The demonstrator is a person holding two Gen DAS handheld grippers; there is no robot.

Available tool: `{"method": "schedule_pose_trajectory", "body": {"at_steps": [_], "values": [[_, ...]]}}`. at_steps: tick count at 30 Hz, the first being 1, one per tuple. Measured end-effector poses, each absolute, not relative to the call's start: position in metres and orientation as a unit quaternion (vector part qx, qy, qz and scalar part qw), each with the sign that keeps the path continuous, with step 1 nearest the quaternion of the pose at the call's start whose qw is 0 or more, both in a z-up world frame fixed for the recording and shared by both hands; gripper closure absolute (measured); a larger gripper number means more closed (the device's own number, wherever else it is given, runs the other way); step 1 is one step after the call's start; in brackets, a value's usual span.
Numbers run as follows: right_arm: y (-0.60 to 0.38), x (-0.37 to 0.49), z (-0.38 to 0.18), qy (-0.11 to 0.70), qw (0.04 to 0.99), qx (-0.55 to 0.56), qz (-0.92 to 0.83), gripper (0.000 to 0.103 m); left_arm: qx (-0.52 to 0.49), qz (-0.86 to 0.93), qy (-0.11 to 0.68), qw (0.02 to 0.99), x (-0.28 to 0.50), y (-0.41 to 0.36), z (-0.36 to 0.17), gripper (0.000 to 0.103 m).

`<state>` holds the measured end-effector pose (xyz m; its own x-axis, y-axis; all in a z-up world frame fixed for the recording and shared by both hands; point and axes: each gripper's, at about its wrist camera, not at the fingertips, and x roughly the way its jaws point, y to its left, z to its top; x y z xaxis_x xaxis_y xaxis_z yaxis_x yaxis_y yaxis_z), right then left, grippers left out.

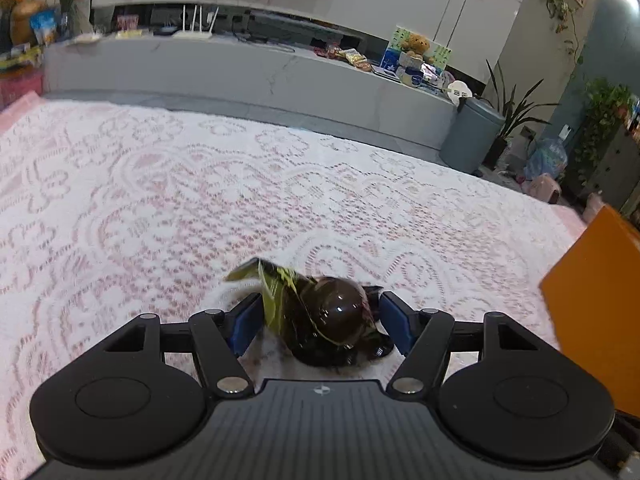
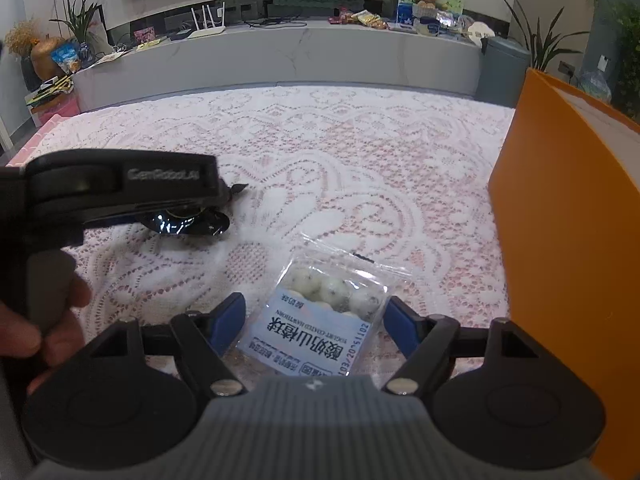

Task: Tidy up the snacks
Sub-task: 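Grasp the dark wrapped candy with the left tool while the right tool holds the milk-ball pack, then carry the candy and milk-ball pack over the box with both tools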

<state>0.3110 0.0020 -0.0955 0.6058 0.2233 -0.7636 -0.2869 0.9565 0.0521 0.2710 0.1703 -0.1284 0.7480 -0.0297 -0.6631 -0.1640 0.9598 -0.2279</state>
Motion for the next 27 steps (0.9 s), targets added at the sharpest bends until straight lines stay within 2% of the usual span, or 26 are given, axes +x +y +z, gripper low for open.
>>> {"method": "schedule_pose_trajectory", "body": {"at_steps": [3,6,7,15,22,27], "values": [[0.005,0.309,-0.098,0.428,0.89,-0.04,0.151,0.02,-0.114,0.035,0.348,0.93,0.271,0.163,-0.13,0.027],[0.009,0.307,-0.099,0.423,0.892,-0.056,0.149,0.021,-0.084,0.016,0.343,0.935,0.267,0.155,-0.13,0.048],[0.008,0.306,-0.099,0.423,0.893,-0.053,0.146,0.026,-0.079,0.009,0.341,0.937,0.265,0.153,-0.13,0.061],[0.004,0.304,-0.094,0.427,0.89,-0.042,0.154,0.036,-0.09,0.009,0.332,0.939,0.253,0.164,-0.124,0.064],[-0.002,0.298,-0.085,0.416,0.894,-0.026,0.162,0.04,-0.117,0.022,0.299,0.947,0.23,0.177,-0.092,0.064],[-0.007,0.289,-0.074,0.401,0.901,-0.019,0.164,0.041,-0.122,0.026,0.314,0.941,0.211,0.176,-0.084,0.064]]}}
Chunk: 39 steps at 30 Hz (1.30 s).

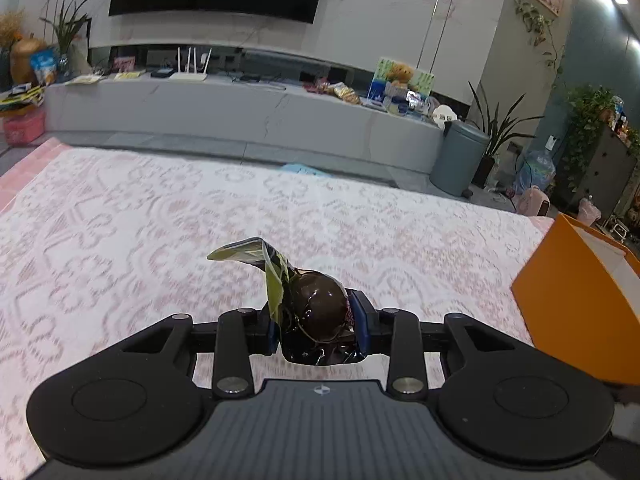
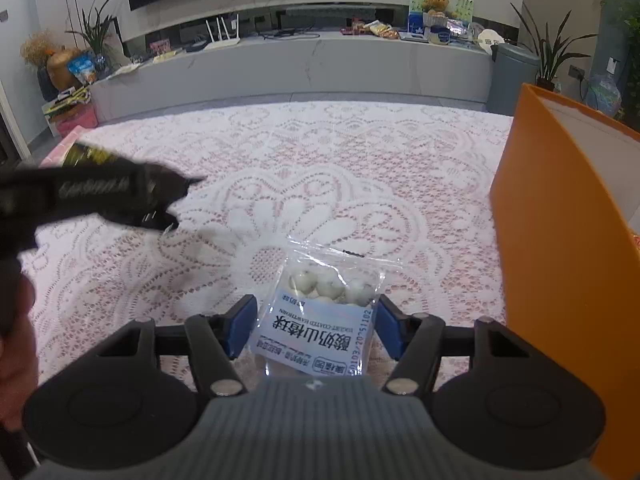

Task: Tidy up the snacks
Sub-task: 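Carry the candy and milk-ball pack over the box with both tools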

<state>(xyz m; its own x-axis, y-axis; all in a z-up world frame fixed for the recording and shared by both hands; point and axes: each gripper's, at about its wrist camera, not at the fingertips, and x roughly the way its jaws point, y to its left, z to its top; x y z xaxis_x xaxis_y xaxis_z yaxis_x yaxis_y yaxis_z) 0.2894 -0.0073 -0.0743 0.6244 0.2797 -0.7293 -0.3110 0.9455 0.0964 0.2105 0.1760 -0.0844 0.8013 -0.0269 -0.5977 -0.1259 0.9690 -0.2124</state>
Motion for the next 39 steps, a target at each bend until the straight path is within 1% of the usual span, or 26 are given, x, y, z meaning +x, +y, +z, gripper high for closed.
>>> {"method": "schedule_pose_trajectory", "body": {"at_steps": [3,8,16,22,28,32,39], "values": [[-0.012,0.283,-0.068,0.398,0.903,-0.016,0.164,0.042,-0.133,0.025,0.331,0.934,0.202,0.173,-0.08,0.064],[-0.024,0.261,-0.051,0.382,0.908,-0.017,0.172,0.042,-0.147,0.023,0.338,0.929,0.178,0.166,-0.073,0.064],[-0.052,0.228,-0.001,0.339,0.92,-0.002,0.199,0.045,-0.132,0.003,0.321,0.938,0.147,0.141,-0.036,0.064],[-0.097,0.212,0.036,0.311,0.929,0.019,0.198,0.045,-0.106,-0.038,0.303,0.946,0.144,0.103,0.001,0.064],[-0.164,0.214,0.055,0.3,0.939,0.017,0.165,0.045,-0.056,-0.102,0.298,0.947,0.161,0.041,0.016,0.064],[-0.205,0.226,0.055,0.313,0.936,-0.01,0.159,0.045,-0.015,-0.144,0.306,0.941,0.185,-0.006,0.012,0.064],[-0.256,0.26,0.02,0.379,0.91,-0.064,0.157,0.045,0.083,-0.197,0.324,0.922,0.236,-0.071,-0.005,0.064]]}}
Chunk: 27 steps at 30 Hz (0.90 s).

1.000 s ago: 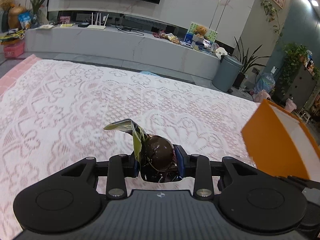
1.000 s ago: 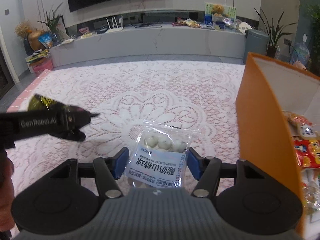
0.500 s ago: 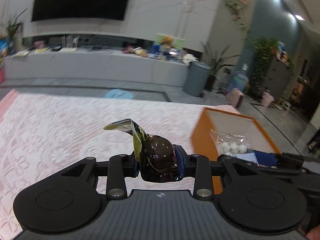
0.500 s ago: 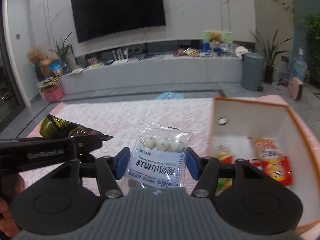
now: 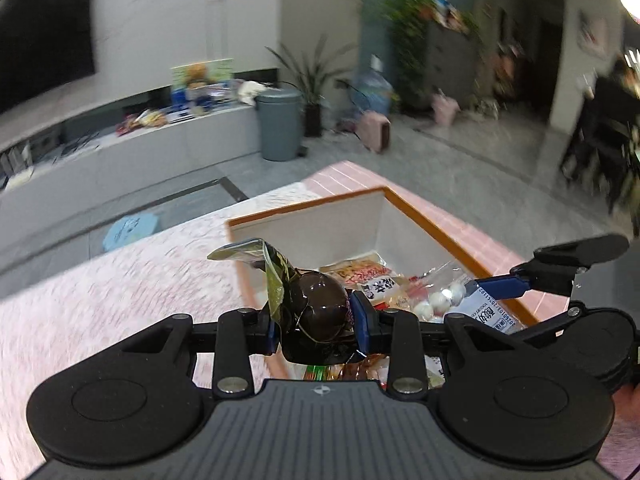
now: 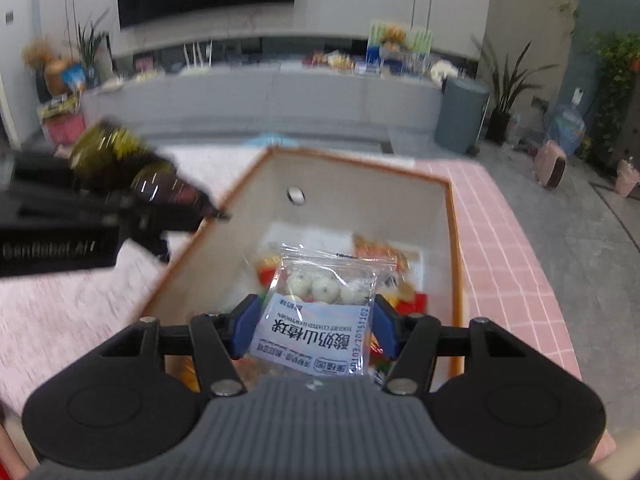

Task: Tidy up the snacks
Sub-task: 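Carry the candy and milk-ball pack over the box with both tools, then open both tools to drop the candy and milk-ball pack into the box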

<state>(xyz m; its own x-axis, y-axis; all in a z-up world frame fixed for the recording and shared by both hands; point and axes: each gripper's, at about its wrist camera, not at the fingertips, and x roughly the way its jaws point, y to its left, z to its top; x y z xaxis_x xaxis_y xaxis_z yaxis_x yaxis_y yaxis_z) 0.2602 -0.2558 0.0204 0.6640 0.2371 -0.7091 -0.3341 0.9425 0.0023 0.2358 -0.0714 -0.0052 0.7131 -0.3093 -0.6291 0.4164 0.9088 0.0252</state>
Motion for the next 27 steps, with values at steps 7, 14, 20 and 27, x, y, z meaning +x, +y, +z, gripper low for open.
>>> {"method": "schedule_pose_trajectory", "body": {"at_steps": [7,14,20,27], "values": [[-0.259,0.295,-0.006,0.415,0.887,-0.106,0.173,0.045,0.185,-0.221,0.361,0.887,0.279,-0.111,-0.042,0.064],[-0.251,0.313,-0.027,0.43,0.871,-0.147,0.185,0.044,0.238,-0.227,0.383,0.863,0.294,-0.121,-0.074,0.064],[-0.244,0.32,-0.033,0.437,0.864,-0.164,0.19,0.042,0.261,-0.223,0.39,0.854,0.292,-0.123,-0.088,0.064],[-0.238,0.315,-0.034,0.438,0.86,-0.188,0.183,0.039,0.248,-0.218,0.393,0.858,0.287,-0.119,-0.076,0.05]]}}
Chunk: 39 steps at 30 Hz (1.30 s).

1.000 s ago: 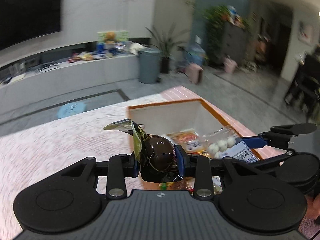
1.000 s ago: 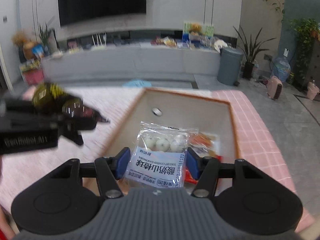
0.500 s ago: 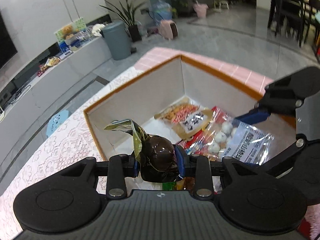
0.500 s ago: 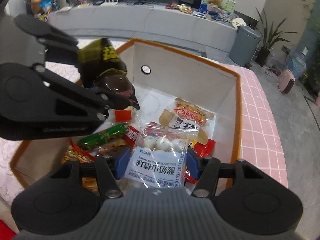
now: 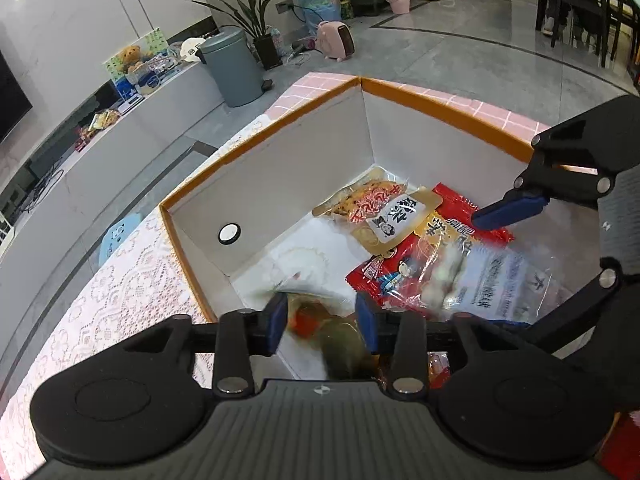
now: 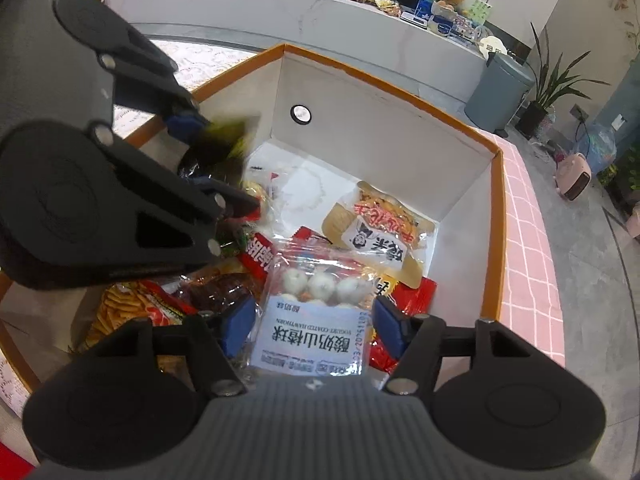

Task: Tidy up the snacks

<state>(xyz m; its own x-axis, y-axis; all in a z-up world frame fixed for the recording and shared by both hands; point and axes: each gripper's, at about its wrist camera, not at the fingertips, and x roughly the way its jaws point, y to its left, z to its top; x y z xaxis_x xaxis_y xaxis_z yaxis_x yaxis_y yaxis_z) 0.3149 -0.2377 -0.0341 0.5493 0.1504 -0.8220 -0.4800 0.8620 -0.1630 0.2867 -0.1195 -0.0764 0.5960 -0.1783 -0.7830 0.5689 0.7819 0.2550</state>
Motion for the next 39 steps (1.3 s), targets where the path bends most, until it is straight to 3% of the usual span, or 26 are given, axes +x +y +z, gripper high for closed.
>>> {"method": "schedule_pose_trajectory", "body": {"at_steps": [4,15,24,29,39], "values": [[-0.239,0.311,-0.025,0.43,0.866,-0.188,0.169,0.024,0.254,-0.216,0.382,0.862,0.275,-0.116,-0.063,0.044],[-0.248,0.281,0.034,0.404,0.895,-0.107,0.157,0.015,0.193,-0.199,0.323,0.905,0.217,-0.085,0.007,0.038],[-0.252,0.208,0.091,0.321,0.932,-0.034,0.166,0.01,0.117,-0.126,0.271,0.947,0.138,-0.052,0.069,0.022],[-0.254,0.158,0.101,0.275,0.947,-0.005,0.164,0.005,0.085,-0.09,0.238,0.963,0.094,-0.041,0.076,0.014],[-0.242,0.075,0.077,0.206,0.968,-0.005,0.141,0.003,0.045,-0.044,0.215,0.975,0.041,-0.03,0.055,0.014]]}}
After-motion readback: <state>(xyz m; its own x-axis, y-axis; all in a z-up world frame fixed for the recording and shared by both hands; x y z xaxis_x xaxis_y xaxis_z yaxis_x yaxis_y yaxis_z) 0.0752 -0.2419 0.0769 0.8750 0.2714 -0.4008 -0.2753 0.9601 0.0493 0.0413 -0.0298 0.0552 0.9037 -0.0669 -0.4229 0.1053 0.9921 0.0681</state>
